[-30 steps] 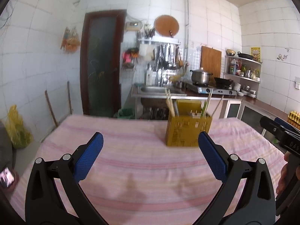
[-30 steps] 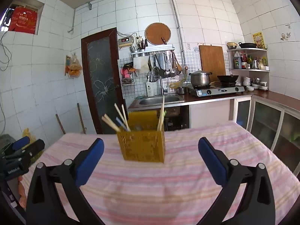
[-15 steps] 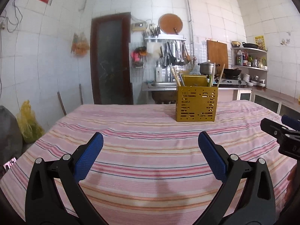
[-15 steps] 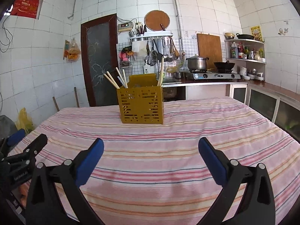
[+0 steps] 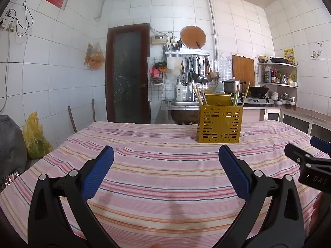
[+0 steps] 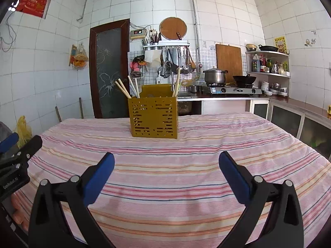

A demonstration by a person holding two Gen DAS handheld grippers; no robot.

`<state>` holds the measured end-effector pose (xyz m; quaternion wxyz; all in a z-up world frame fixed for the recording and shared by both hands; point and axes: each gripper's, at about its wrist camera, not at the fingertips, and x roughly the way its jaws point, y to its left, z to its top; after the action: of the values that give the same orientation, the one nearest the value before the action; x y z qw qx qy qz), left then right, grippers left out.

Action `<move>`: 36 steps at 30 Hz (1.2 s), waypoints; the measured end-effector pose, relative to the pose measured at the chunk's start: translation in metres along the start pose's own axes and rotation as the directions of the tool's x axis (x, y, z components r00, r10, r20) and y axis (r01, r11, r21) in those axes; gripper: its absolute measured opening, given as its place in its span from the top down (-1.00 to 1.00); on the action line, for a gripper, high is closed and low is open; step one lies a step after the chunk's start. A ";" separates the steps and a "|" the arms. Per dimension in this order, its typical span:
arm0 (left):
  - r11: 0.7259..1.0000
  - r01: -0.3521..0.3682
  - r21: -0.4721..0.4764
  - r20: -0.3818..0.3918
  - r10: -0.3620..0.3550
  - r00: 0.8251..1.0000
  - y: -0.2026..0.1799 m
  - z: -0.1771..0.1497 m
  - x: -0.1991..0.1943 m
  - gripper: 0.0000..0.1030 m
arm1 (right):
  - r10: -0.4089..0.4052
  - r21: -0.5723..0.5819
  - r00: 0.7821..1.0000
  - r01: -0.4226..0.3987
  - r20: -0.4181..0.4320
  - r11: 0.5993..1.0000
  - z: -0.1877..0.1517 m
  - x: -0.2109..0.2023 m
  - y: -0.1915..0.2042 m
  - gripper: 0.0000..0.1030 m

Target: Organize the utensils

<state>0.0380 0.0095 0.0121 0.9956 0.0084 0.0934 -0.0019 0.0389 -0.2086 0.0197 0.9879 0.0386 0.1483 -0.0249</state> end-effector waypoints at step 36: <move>1.000 0.017 -0.004 0.027 -0.017 0.999 0.002 0.000 -0.006 -0.90 | -0.019 -0.013 0.999 0.019 0.028 1.000 -0.001 -0.008 0.001 -0.91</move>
<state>0.0318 0.0115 0.0130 0.9967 0.0053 0.0799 -0.0102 0.0314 -0.2070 0.0210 0.9898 0.0302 0.1348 -0.0337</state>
